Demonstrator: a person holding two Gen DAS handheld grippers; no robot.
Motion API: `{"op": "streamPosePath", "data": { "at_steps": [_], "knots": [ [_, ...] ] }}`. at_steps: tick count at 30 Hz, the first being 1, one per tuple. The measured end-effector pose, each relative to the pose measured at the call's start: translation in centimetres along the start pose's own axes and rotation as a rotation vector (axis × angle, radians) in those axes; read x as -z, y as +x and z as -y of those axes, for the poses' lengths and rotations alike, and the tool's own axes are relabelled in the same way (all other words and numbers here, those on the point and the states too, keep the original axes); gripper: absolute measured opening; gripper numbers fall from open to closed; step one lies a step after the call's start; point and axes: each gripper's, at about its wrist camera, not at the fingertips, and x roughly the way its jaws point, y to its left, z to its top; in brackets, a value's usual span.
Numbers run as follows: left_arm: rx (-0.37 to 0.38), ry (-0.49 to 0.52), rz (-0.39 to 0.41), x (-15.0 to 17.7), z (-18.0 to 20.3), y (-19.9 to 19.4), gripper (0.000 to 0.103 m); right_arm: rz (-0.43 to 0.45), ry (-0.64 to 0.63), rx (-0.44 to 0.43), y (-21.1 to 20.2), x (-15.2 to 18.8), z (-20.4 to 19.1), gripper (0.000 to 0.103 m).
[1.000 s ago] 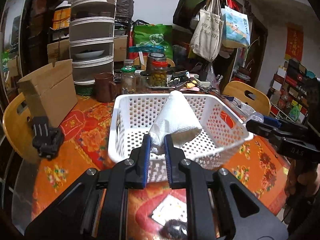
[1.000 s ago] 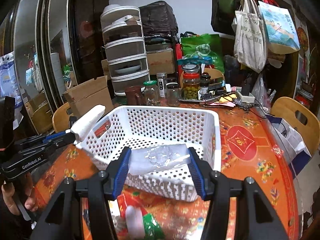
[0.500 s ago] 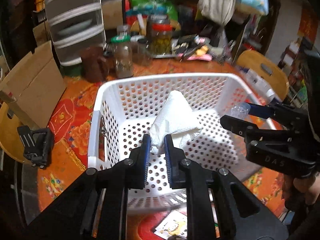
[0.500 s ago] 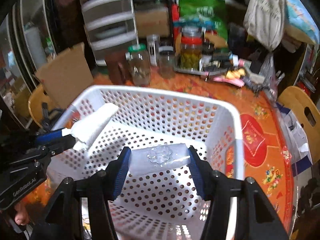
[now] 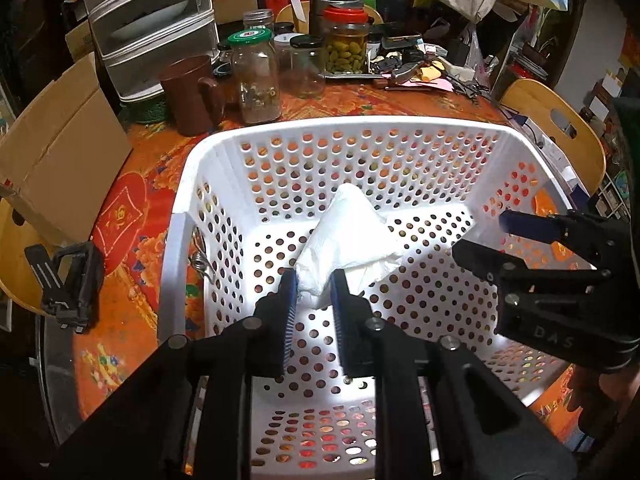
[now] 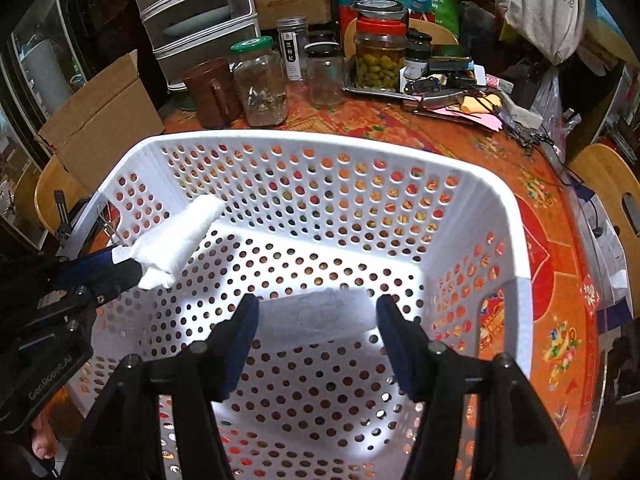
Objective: Organize soft objects
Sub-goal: 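Carry the napkin and bag into the white basket and open both tools, then withdraw both tools from the basket back toward the remaining items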
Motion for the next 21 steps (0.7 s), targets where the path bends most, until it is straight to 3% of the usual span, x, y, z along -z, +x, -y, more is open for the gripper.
{"op": "streamPosePath", "data": {
  "at_steps": [4,8,9,14,18,21],
  "knots": [
    [0.012,-0.018,0.016,0.2,-0.5,-0.3,0.028,0.018,0.001,-0.017,-0.6,0.1,0.0,0.074],
    [0.001,-0.024,0.054,0.4,-0.7,-1.3,0.056,0.049,-0.002,-0.016,-1.7,0.2,-0.1,0.087],
    [-0.004,-0.021,0.07,0.4,-0.7,-1.8,0.063,0.057,0.0,-0.019,-2.0,0.3,-0.1,0.087],
    [0.001,-0.017,0.136,0.7,-0.5,-4.3,0.076,0.115,-0.002,-0.042,-4.4,0.7,0.4,0.096],
    [-0.007,-0.001,0.196,1.0,-0.2,-6.5,0.098,0.165,0.012,-0.053,-6.3,1.0,1.2,0.099],
    [0.0,0.008,0.212,1.2,0.1,-7.6,0.103,0.183,0.016,-0.057,-7.3,1.3,1.5,0.1]
  ]
}}
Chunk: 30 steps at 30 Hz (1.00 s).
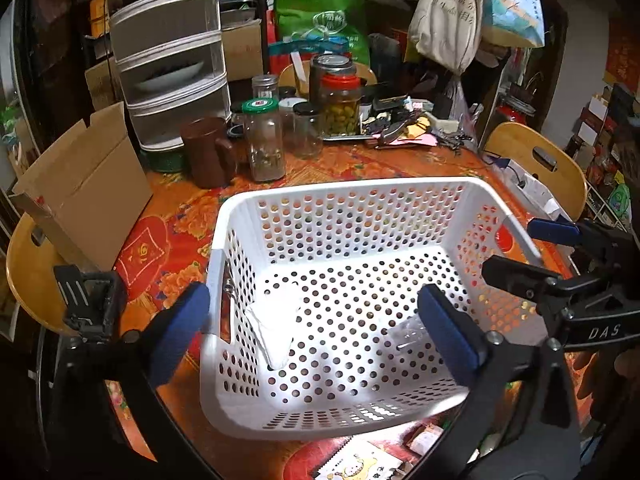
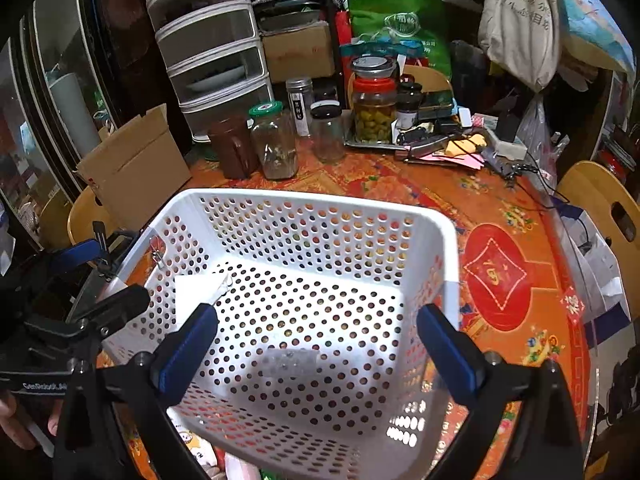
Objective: Organize soft objects
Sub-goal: 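Withdraw both tools from the basket back toward the remaining items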
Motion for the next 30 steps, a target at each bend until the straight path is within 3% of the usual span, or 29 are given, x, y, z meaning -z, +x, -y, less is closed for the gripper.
{"op": "streamPosePath", "data": {
  "at_steps": [10,23,30],
  "knots": [
    [-0.021,-0.016,0.029,2.0,-0.3,-3.5,0.103,0.049,-0.02,0.013,-3.4,2.5,-0.3,0.1],
    [0.041,-0.041,0.147,6.7,-1.4,-12.8,0.103,0.144,-0.036,-0.034,-10.1,7.1,-2.5,0.1],
    [0.074,-0.018,0.168,9.9,-0.6,-16.6,0.103,0.21,-0.066,-0.042,-13.8,10.6,-4.1,0.1]
  ]
}}
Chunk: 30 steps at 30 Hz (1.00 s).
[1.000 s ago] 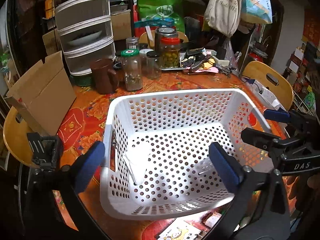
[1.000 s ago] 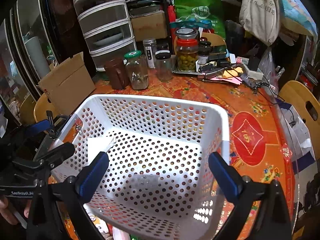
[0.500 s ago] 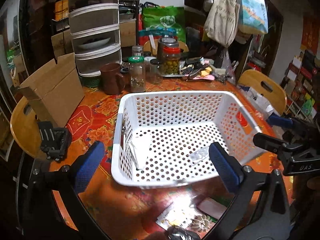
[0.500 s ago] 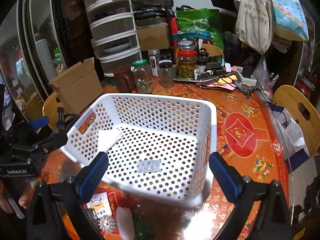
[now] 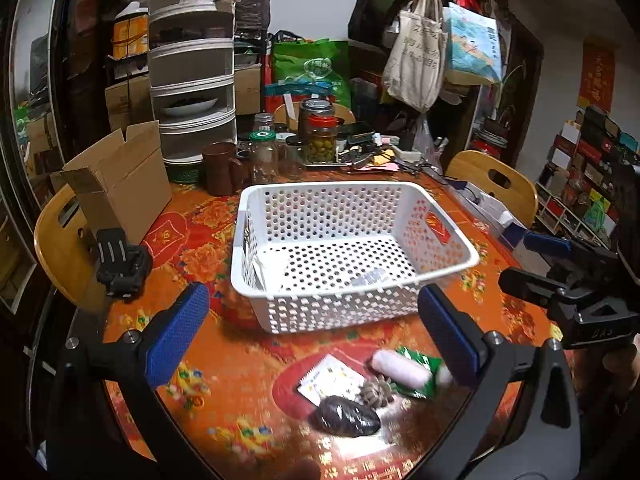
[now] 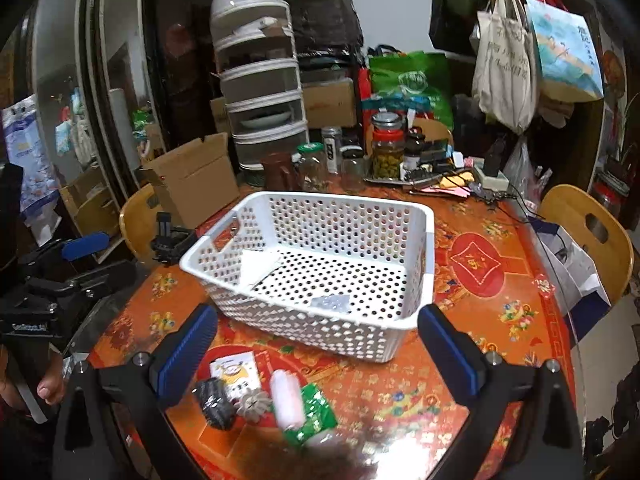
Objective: Organize soft objects
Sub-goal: 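Withdraw both tools from the basket back toward the remaining items, then grasp the black knit glove bundle with the left tool while the right tool grasps the white wrapped item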
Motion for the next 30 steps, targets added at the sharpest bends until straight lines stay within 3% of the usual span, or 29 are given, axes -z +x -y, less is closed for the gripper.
{"op": "streamPosePath", "data": {
  "at_steps": [4,8,18,26,30],
  "knots": [
    [0.013,0.022,0.047,2.5,0.9,-2.5,0.103,0.029,0.004,-0.011,-1.8,2.4,-0.6,0.1],
    [0.004,0.034,0.038,5.8,1.4,-3.0,0.103,0.058,0.034,-0.004,-2.9,6.2,-0.5,0.1],
    [0.045,-0.044,-0.069,13.1,-0.3,1.7,0.103,0.028,0.08,0.009,-0.8,13.5,0.3,0.099],
    [0.076,0.019,-0.152,16.9,0.5,7.0,0.1,0.003,0.105,-0.017,2.3,15.8,1.4,0.076],
    [0.088,0.06,-0.152,17.5,1.2,8.1,0.095,-0.019,0.088,-0.051,3.7,16.3,1.7,0.075]
  ]
}}
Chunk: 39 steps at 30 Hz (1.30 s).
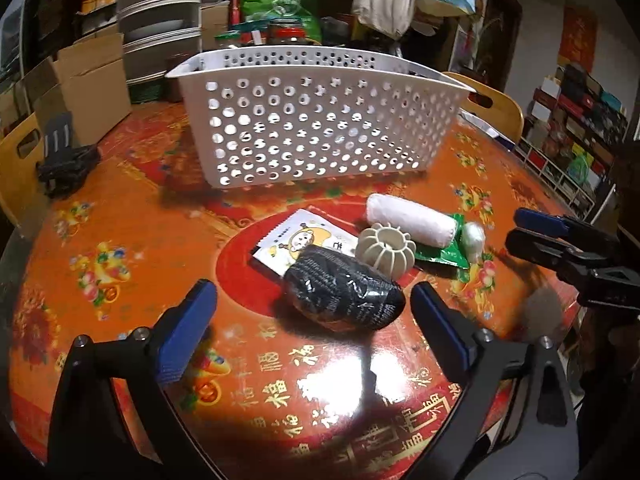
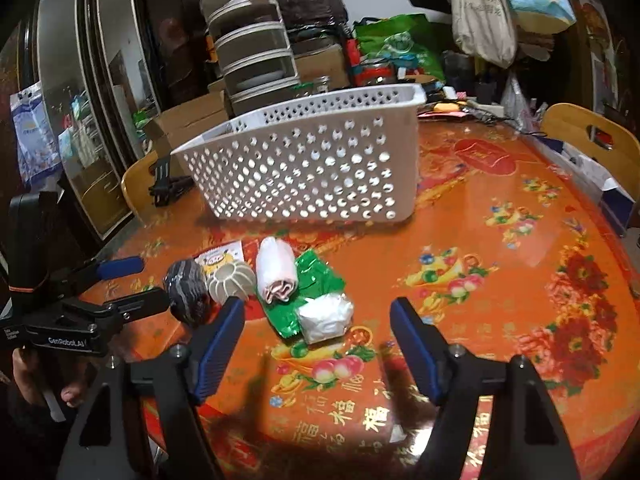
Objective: Organize soft objects
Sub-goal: 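Grasp the black knit glove bundle with the left tool while the right tool grasps the white wrapped item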
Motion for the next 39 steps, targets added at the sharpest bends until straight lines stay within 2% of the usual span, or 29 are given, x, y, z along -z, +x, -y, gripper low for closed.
{"op": "streamPosePath", "data": {
  "at_steps": [3,7,8,15,27,39],
  "knots": [
    [0.005,0.029,-0.003,-0.2,0.4,0.8,0.092,-0.02,-0.015,0.008,1.1,0.2,0.2,0.073],
    [0.013,0.076,-0.013,-0.4,1.0,2.0,0.087,-0.051,-0.007,-0.004,2.6,0.5,0.8,0.064],
    [0.016,0.084,-0.012,-0.5,1.1,2.1,0.085,-0.061,-0.004,-0.016,2.8,0.5,0.8,0.058],
    [0.052,0.107,-0.017,-0.7,1.5,2.8,0.066,-0.066,-0.047,-0.022,3.3,0.5,0.1,0.053],
    [0.079,0.104,0.008,-0.2,1.4,2.1,0.06,-0.086,-0.045,-0.03,3.7,0.5,0.0,0.045],
    [0.082,0.101,0.011,0.1,1.4,1.9,0.06,-0.109,-0.024,-0.029,4.2,0.5,0.3,0.037]
  ]
}}
